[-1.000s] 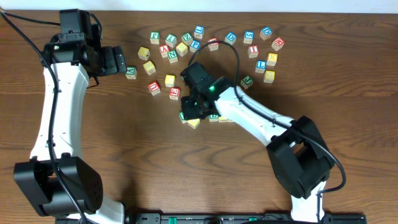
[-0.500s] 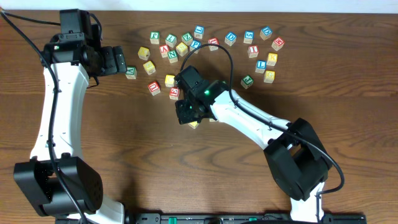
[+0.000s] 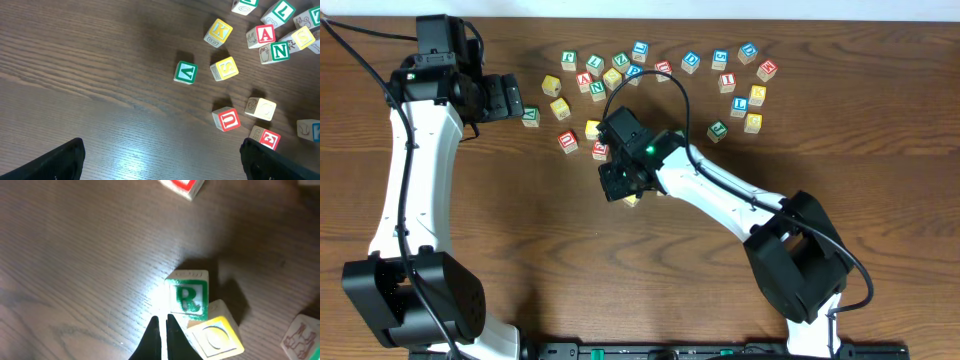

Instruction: Spell out ROBOT

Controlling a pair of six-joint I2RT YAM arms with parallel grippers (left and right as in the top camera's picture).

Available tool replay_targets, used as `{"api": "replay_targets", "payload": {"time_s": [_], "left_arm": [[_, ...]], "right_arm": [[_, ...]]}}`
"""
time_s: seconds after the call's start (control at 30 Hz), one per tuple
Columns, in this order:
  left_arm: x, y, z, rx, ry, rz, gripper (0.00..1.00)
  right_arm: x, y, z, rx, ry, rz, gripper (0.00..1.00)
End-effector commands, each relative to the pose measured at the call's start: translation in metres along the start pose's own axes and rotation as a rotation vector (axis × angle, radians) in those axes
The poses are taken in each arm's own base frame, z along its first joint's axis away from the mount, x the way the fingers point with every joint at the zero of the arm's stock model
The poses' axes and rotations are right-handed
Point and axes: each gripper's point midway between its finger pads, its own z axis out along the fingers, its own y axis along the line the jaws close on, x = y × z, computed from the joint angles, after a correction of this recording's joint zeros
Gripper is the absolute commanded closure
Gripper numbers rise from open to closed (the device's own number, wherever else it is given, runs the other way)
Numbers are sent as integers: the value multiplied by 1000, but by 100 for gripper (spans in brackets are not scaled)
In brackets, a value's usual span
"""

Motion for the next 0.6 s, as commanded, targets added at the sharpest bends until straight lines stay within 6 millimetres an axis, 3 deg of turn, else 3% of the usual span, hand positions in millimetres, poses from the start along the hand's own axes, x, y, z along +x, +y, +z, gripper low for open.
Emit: {"api": "replay_targets", "payload": {"time_s": [0.0,0.27,0.57], "left_arm": [[-5,2,-4,-11,-17,12,2],[-5,2,-4,-11,-17,12,2],[-5,2,-4,-11,-17,12,2]], "right_arm": [[-23,-13,-20,23,-70,51,99],[-28,-37,-12,111,-90,113,99],[-20,-32,13,75,-44,88,99]]}}
